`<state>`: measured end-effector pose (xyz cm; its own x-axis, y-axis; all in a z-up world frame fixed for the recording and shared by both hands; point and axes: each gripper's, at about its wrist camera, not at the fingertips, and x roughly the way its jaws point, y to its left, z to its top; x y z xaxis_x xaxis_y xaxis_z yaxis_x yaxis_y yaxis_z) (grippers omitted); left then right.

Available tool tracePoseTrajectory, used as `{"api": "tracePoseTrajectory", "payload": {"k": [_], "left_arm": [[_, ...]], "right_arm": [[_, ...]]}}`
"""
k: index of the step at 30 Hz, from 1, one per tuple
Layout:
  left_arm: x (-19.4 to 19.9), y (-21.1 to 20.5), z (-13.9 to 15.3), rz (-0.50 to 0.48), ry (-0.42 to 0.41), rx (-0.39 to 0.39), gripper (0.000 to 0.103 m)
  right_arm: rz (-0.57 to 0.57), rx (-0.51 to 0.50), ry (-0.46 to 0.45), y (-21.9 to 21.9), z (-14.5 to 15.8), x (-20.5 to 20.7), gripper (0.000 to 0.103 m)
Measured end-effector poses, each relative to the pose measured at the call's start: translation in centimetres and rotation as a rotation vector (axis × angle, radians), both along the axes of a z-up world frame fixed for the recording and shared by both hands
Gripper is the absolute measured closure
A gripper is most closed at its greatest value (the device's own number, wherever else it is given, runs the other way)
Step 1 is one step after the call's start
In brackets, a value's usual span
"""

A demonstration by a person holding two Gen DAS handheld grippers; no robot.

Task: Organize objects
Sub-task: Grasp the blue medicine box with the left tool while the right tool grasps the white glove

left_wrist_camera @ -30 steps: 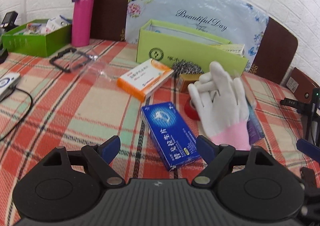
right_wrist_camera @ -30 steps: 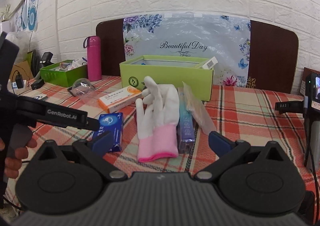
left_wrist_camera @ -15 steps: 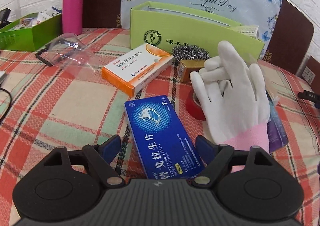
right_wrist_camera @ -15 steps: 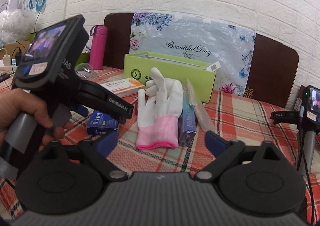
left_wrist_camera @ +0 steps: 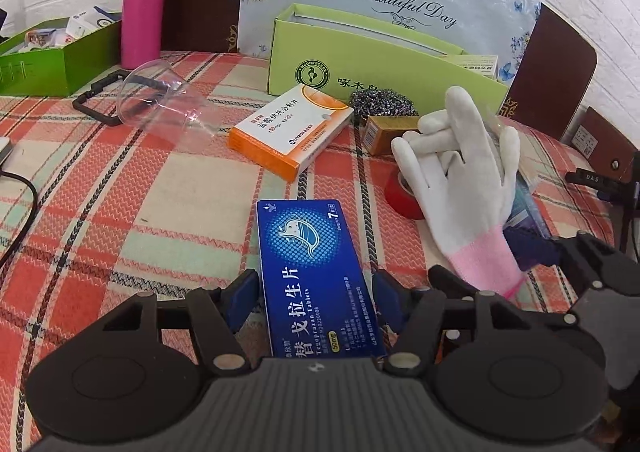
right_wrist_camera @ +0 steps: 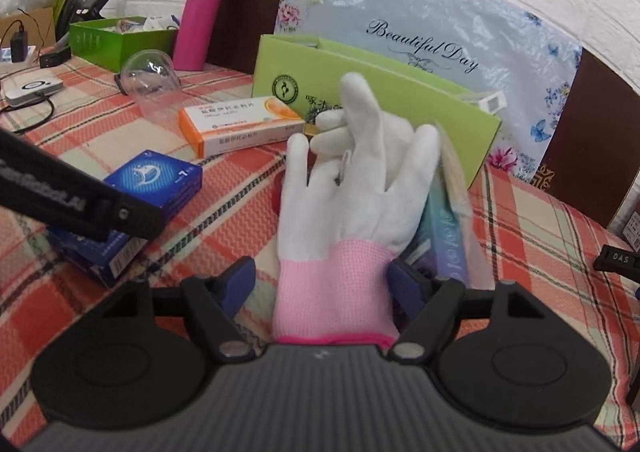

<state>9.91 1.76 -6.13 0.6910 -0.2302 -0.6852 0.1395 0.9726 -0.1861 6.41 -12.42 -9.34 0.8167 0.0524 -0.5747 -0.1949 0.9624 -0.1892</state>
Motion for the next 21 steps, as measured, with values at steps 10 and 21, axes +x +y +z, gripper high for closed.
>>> {"api": "tracePoseTrajectory", "payload": {"k": [10,21], "left_arm": [[-1.4,-0.1,0.3,-0.094,0.020,-0.016,0.040],[-1.5,-1.0,0.0,-0.082,0.019,0.030,0.037]], "right_arm": [[0.110,0.162,0.168,-1.4,2.1,-5.0,0.091],[0.091,0.105,0.071,-0.3,2.8,-5.3,0.051]]}}
